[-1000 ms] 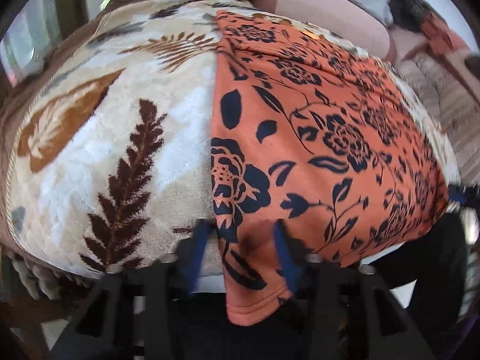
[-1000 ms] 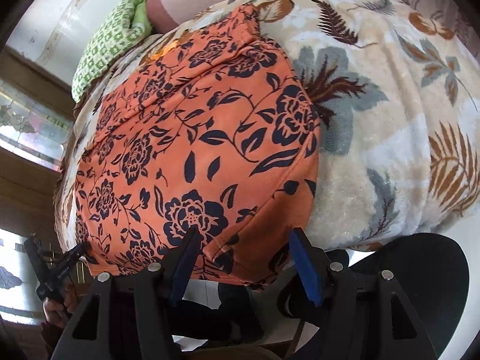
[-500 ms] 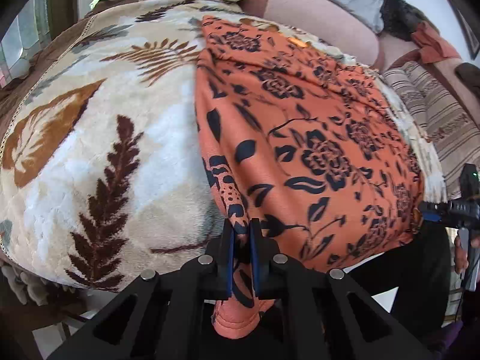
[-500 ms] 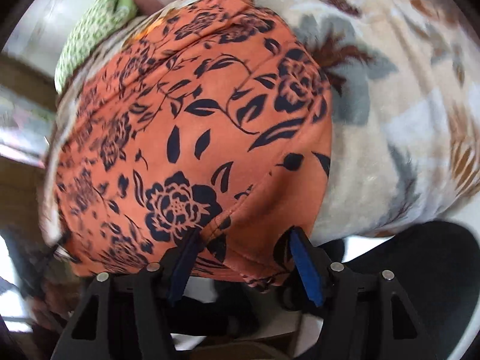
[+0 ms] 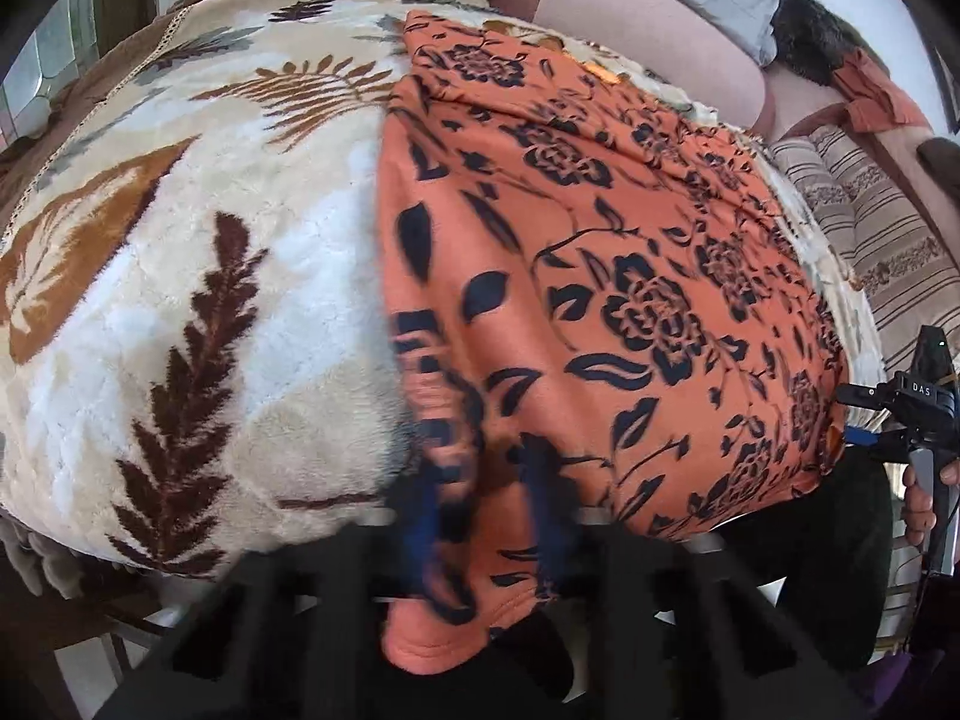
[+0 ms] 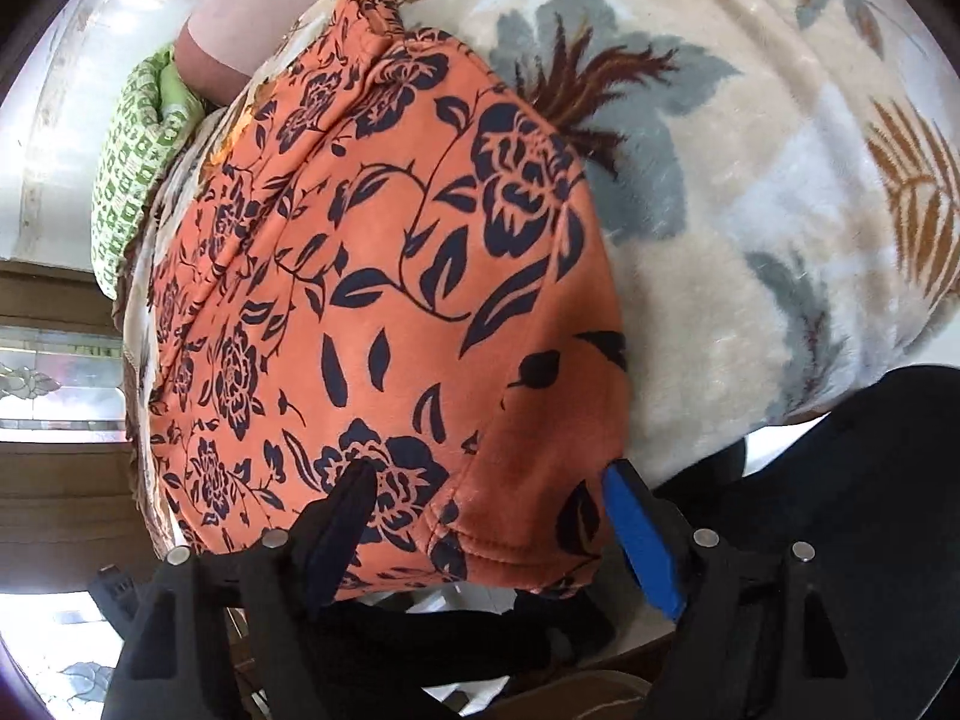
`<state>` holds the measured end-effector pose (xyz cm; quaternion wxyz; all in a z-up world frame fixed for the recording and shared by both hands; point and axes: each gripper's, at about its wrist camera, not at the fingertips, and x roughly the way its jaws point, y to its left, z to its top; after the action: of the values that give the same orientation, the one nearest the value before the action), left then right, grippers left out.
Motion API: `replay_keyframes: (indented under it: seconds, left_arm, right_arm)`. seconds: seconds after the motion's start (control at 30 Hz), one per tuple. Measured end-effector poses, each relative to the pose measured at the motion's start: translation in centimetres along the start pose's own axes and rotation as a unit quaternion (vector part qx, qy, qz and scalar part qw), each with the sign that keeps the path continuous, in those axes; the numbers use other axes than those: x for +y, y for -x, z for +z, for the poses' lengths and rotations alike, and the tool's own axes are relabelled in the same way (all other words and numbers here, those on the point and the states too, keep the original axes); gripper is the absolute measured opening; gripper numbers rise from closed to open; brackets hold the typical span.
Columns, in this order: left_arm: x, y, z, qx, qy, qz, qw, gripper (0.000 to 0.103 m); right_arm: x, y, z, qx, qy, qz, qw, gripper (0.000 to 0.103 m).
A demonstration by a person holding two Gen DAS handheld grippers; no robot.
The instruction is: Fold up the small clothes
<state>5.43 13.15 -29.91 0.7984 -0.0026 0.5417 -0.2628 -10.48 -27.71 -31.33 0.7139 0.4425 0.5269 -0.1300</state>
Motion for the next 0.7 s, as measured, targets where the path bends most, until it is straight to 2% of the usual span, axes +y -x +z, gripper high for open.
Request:
replay_keyframes:
  seconds: [0.03, 0.07, 0.13, 0.2, 0.23, 0.33, 0.43, 0.47, 0.57, 0.6, 0.67, 0.7]
  left_arm:
    - [0.4, 0.1, 0.0, 0.000, 0.005, -0.003, 1.0000, 0.010]
    - [0.6, 0.2, -0.1, -0.002, 0.009, -0.007, 0.9999, 0.009]
    - [1.1, 0.5, -0.2, -0.008, 0.016, -0.022, 0.9996, 0.008]
    - [1.3, 0.9, -0.4, -0.016, 0.016, -0.037, 0.9990, 0.008]
    - [1.3, 1.1, -0.5, -0.018, 0.015, -0.047, 0.9986, 0.008]
    - [1.1, 1.3, -0.6, -0.020, 0.009, -0.063, 0.9978, 0.008]
    - [1.5, 0.9, -0.7, -0.007, 0.016, -0.052, 0.9985, 0.011]
    - [1.6, 0.5, -0.7, -0.001, 0.023, -0.047, 0.9986, 0.021]
    - [1.9, 0.3, -1.0, 0.006, 0.042, -0.062, 0.9972, 0.033]
    - [1.8, 0.4, -1.1, 0.006, 0.040, -0.061, 0.9973, 0.034]
    - [1.4, 0.3, -1.1, 0.008, 0.030, -0.049, 0.9983, 0.033]
    - [1.2, 0.1, -1.1, 0.014, 0.027, -0.043, 0.9986, 0.033]
  right_arm:
    - [0.1, -0.2, -0.1, -0.002, 0.009, -0.009, 1.000, 0.069]
    - [0.0, -0.1, -0.2, -0.006, 0.021, -0.018, 1.000, 0.065]
    - [-0.2, 0.1, -0.2, -0.010, 0.045, -0.032, 0.998, 0.036]
    - [-0.9, 0.7, -0.4, -0.017, 0.059, -0.036, 0.997, 0.022]
    - [-1.5, 0.8, -0.5, -0.015, 0.061, -0.036, 0.997, 0.017]
    - [-3.6, 1.8, -0.3, -0.019, 0.052, -0.049, 0.997, 0.016]
    - [-5.5, 2.6, 0.1, -0.024, 0.030, -0.048, 0.998, 0.016]
    - [-6.0, 2.7, 0.3, -0.017, 0.019, -0.031, 0.999, 0.016]
    - [-6.6, 2.3, 0.6, -0.001, -0.008, -0.013, 1.000, 0.019]
    - [-6.7, 2.0, 0.6, 0.009, -0.019, -0.008, 1.000, 0.022]
    - [-7.0, 1.5, 0.5, 0.031, -0.037, 0.004, 0.999, 0.048]
    - [-7.0, 1.2, 0.4, 0.036, -0.043, 0.011, 0.998, 0.076]
